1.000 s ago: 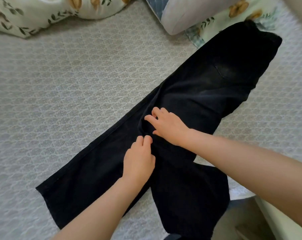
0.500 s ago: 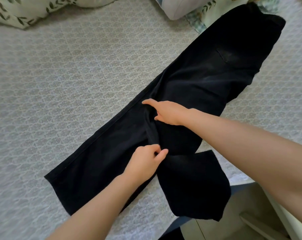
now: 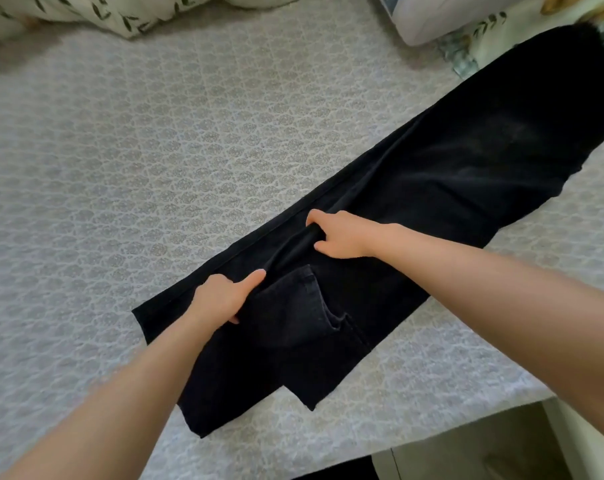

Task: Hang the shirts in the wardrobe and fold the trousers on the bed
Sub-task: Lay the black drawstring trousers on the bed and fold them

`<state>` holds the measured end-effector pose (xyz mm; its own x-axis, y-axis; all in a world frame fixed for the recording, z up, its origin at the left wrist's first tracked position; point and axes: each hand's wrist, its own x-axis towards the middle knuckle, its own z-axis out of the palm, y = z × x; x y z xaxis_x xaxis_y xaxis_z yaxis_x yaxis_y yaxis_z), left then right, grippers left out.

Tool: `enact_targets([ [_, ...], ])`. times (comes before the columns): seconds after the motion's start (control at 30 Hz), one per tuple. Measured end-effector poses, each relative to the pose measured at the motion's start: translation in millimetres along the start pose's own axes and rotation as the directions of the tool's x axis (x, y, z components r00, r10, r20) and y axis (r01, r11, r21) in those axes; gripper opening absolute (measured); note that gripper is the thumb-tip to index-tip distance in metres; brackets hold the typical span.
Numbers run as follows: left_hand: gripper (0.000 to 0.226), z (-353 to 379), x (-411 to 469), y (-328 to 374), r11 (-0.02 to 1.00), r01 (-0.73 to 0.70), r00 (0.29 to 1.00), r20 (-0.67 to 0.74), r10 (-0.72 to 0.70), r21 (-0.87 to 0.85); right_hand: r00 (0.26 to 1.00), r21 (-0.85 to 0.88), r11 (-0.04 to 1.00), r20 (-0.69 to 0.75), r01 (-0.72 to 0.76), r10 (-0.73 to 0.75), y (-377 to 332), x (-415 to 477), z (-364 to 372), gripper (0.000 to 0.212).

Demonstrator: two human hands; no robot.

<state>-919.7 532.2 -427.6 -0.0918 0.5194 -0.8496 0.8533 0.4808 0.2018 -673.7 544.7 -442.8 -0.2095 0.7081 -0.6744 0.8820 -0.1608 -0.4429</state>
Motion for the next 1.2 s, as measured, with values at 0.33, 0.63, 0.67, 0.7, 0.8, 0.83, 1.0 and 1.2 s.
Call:
enact_targets([
  [0.33,0.016,-18,-1,-30,0.926,-0.077,0.991,0.133,0.029,0.370,0.975,-0.547,0.828,0.089,-0.124,0.204,-51,9,-22,0.023],
  [0.63,0.025,-74,24,-68,0.962,-0.092,0.992,-0.060,0.111,0.257,0.929,-0.475,0.874,-0.358,-0.100,-0.088,-43,20,-23,0.009],
  [0.67,0.021,-77,28,-71,0.965,-0.097,0.978,-0.159,0.138,0.243,0.920,-0.433,0.894,-0.385,-0.112,-0.071,-41,22,-16,0.019],
  [0.7,0.014,-78,32,-75,0.975,-0.096,0.970,-0.201,0.138,0.202,0.925,-0.410,0.904,-0.377,-0.123,-0.046,-40,24,-8,0.030],
  [0.8,0.015,-78,34,-84,1.000,-0.009,0.999,-0.036,0.009,-0.010,0.938,-0.423,0.898,-0.345,-0.121,-0.036,-45,28,16,0.047],
  [0.83,0.021,-77,34,-88,0.999,0.021,0.999,0.043,-0.020,-0.025,0.938,-0.435,0.893,-0.343,-0.117,-0.044,-49,29,22,0.049],
  [1.0,0.012,-87,38,-105,0.994,-0.037,0.990,0.142,0.022,0.103,0.924,-0.384,0.917,-0.379,-0.108,-0.050,-77,31,40,0.037],
  [1.2,0.013,-114,56,-122,0.996,-0.095,0.991,-0.097,0.095,0.003,0.959,0.085,0.993,-0.262,-0.088,0.107,-129,-7,105,0.048],
])
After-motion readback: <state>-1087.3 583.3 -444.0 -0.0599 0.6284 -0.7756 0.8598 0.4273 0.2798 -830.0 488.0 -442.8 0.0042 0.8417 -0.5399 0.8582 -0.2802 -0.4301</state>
